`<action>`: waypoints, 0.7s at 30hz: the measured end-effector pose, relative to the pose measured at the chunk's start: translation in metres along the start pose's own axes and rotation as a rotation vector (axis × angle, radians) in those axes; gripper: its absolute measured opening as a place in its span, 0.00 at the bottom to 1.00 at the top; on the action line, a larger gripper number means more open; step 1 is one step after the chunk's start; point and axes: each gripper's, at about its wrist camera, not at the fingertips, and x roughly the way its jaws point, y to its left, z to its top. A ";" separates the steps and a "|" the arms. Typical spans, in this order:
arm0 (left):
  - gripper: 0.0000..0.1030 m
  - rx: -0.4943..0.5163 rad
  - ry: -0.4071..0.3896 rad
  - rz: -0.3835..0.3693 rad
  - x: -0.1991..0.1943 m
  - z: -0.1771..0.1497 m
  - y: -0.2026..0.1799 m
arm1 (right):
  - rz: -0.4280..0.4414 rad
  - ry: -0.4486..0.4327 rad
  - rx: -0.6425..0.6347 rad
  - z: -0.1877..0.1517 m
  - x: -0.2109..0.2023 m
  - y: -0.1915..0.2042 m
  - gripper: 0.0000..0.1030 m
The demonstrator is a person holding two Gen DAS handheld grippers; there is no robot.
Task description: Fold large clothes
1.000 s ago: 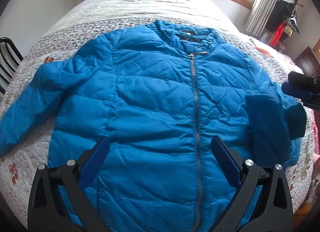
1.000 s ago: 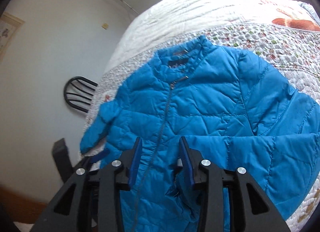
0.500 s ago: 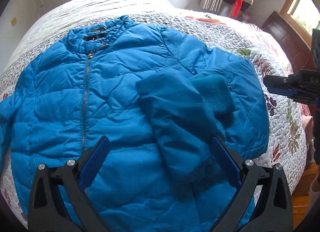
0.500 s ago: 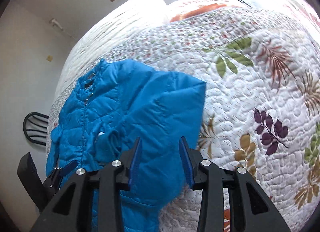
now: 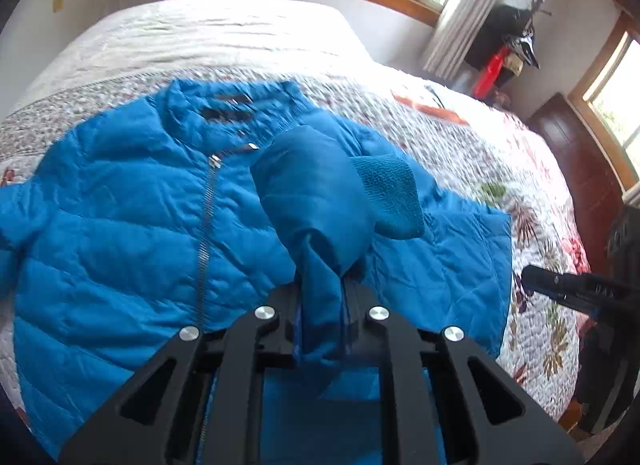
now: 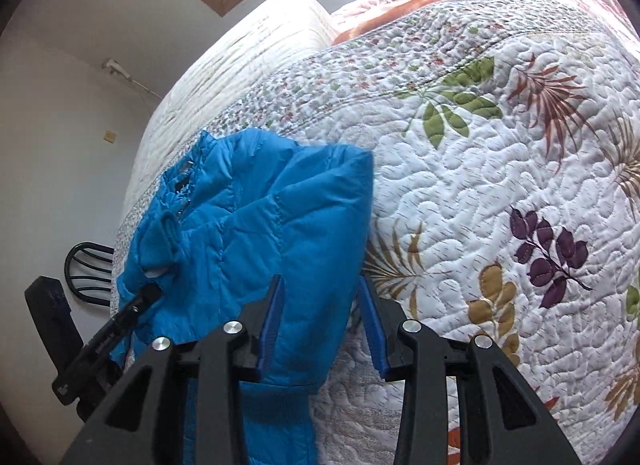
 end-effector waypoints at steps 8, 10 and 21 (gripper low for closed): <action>0.11 -0.080 -0.083 0.180 -0.015 0.025 0.081 | 0.017 0.068 -0.126 0.012 0.058 0.058 0.38; 0.11 -0.096 -0.069 0.208 -0.008 0.024 0.097 | -0.019 0.093 -0.155 0.012 0.077 0.070 0.38; 0.51 -0.069 0.006 0.316 0.027 0.002 0.125 | -0.220 0.163 -0.194 0.012 0.120 0.080 0.33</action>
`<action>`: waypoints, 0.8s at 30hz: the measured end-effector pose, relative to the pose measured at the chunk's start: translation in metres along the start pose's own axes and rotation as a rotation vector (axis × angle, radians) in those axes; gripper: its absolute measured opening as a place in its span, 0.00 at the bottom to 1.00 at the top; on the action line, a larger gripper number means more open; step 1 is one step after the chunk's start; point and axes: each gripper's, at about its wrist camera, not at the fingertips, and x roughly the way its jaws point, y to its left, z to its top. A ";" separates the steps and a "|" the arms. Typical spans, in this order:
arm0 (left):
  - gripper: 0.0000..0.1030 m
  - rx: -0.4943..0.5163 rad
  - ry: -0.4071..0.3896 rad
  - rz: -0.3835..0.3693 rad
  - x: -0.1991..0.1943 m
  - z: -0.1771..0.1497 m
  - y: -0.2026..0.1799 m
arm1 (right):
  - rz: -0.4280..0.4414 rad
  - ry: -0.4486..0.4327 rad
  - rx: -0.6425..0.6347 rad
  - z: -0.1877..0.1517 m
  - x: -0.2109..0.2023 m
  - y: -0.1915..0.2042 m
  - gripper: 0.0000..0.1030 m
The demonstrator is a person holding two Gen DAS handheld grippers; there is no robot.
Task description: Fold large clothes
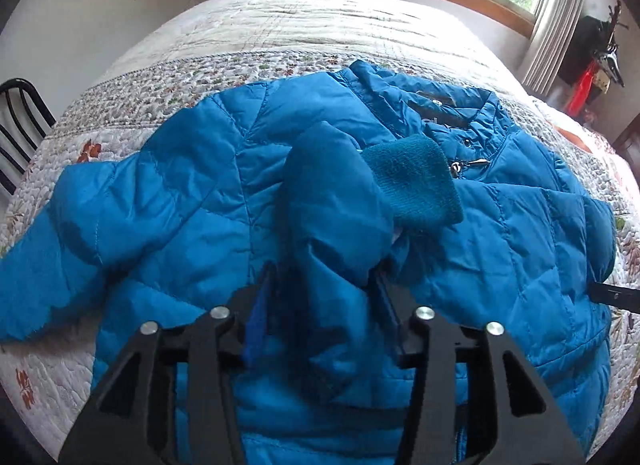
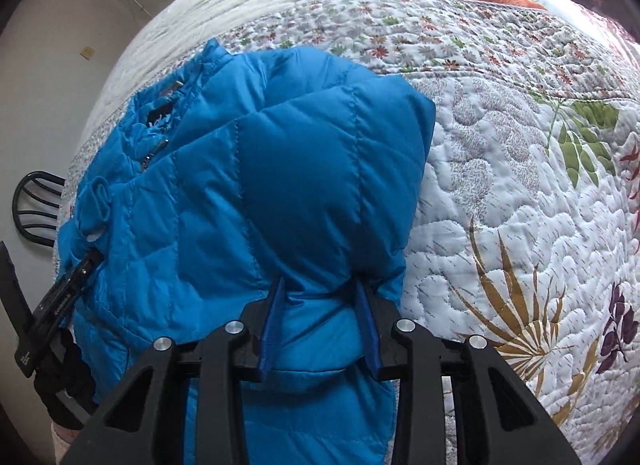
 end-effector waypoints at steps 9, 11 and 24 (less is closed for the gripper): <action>0.74 0.130 -0.023 0.024 -0.013 0.017 -0.032 | 0.016 0.002 0.012 -0.003 -0.007 -0.006 0.34; 0.75 0.124 -0.037 0.004 -0.020 0.020 -0.033 | 0.020 0.004 0.013 -0.003 -0.006 -0.006 0.34; 0.22 0.267 -0.033 0.047 0.012 0.035 -0.073 | 0.057 0.022 0.042 0.003 -0.002 -0.011 0.35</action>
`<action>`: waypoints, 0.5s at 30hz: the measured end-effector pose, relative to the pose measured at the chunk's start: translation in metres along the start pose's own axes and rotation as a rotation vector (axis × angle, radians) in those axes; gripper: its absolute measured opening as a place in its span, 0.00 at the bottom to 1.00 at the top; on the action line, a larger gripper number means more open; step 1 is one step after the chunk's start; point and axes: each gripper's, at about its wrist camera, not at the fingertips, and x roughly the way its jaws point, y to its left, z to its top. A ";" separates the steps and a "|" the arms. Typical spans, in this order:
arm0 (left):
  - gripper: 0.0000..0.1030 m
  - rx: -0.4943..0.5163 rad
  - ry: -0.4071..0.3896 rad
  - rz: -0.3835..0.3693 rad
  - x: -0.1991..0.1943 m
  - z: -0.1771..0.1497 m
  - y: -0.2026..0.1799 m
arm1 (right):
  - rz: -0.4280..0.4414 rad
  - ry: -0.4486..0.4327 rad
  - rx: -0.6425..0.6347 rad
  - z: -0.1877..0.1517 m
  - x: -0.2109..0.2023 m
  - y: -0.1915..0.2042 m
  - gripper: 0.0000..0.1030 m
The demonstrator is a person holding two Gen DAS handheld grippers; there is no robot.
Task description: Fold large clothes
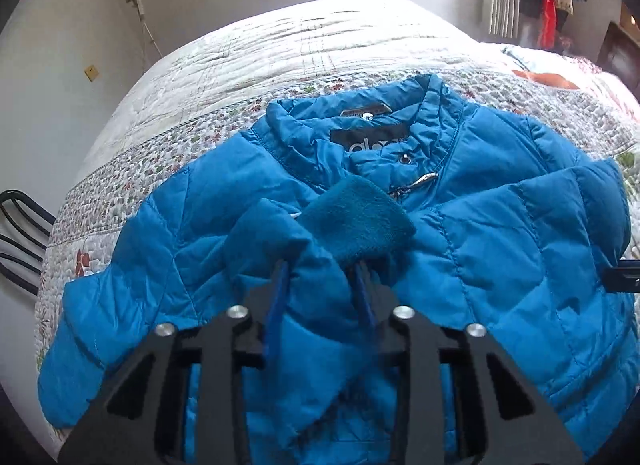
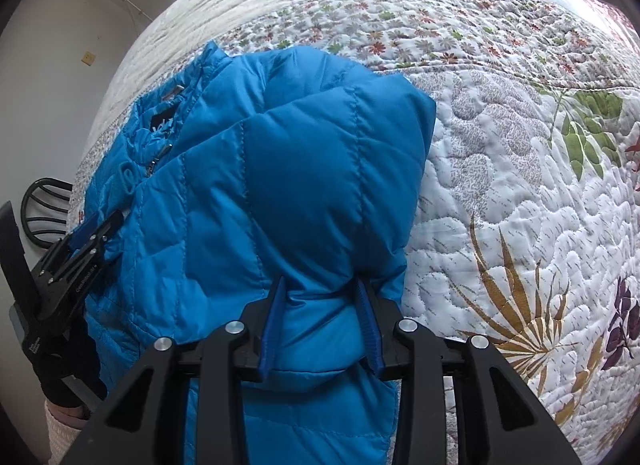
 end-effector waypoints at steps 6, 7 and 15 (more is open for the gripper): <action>0.09 -0.264 -0.099 -0.153 -0.031 -0.001 0.076 | 0.004 -0.006 -0.005 -0.001 -0.001 -0.002 0.35; 0.09 -0.294 -0.107 -0.171 -0.035 -0.004 0.088 | 0.005 -0.007 -0.007 -0.002 -0.002 -0.002 0.35; 0.49 -0.503 -0.031 -0.318 -0.031 -0.056 0.172 | 0.002 -0.006 -0.010 -0.003 -0.003 0.000 0.35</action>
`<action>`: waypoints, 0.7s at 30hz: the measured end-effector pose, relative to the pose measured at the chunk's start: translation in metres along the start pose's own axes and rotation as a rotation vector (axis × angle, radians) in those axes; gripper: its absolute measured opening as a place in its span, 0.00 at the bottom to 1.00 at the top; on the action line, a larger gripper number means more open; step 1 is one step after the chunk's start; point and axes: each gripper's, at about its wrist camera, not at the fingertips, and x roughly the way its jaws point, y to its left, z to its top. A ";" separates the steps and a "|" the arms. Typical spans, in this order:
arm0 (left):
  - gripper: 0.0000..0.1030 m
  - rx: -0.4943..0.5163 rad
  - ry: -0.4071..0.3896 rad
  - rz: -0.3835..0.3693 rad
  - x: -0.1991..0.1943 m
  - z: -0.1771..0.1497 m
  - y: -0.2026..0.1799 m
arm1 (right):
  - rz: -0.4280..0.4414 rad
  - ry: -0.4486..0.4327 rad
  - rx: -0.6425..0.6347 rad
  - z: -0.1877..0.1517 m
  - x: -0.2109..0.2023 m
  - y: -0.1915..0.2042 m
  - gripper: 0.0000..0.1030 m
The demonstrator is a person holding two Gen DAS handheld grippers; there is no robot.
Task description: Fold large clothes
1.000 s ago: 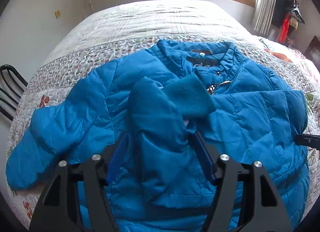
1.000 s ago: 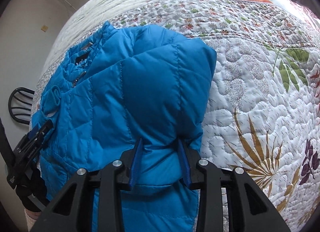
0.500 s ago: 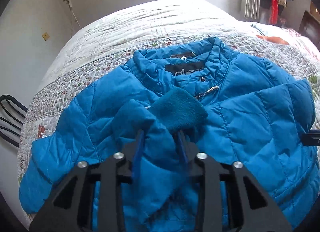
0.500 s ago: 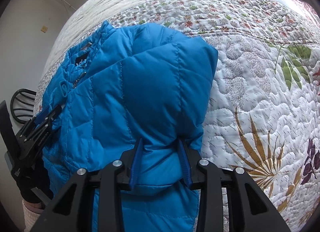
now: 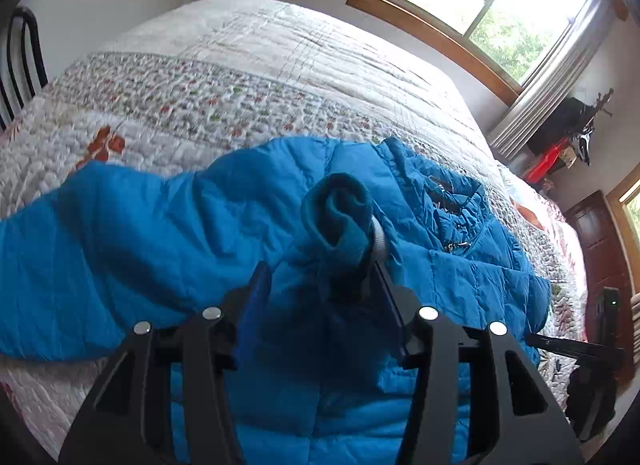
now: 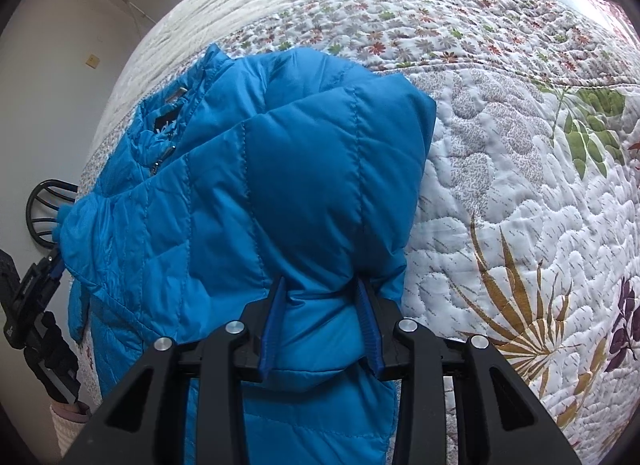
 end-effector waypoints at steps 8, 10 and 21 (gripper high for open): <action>0.56 -0.172 0.015 -0.051 0.003 -0.022 0.024 | -0.035 -0.002 -0.022 -0.001 -0.001 0.011 0.37; 0.56 -0.197 -0.025 -0.024 -0.011 -0.028 0.033 | -0.028 -0.001 -0.026 -0.002 -0.002 0.009 0.37; 0.56 -0.136 0.051 -0.066 0.017 -0.024 0.008 | -0.062 -0.001 -0.048 0.000 0.006 0.018 0.40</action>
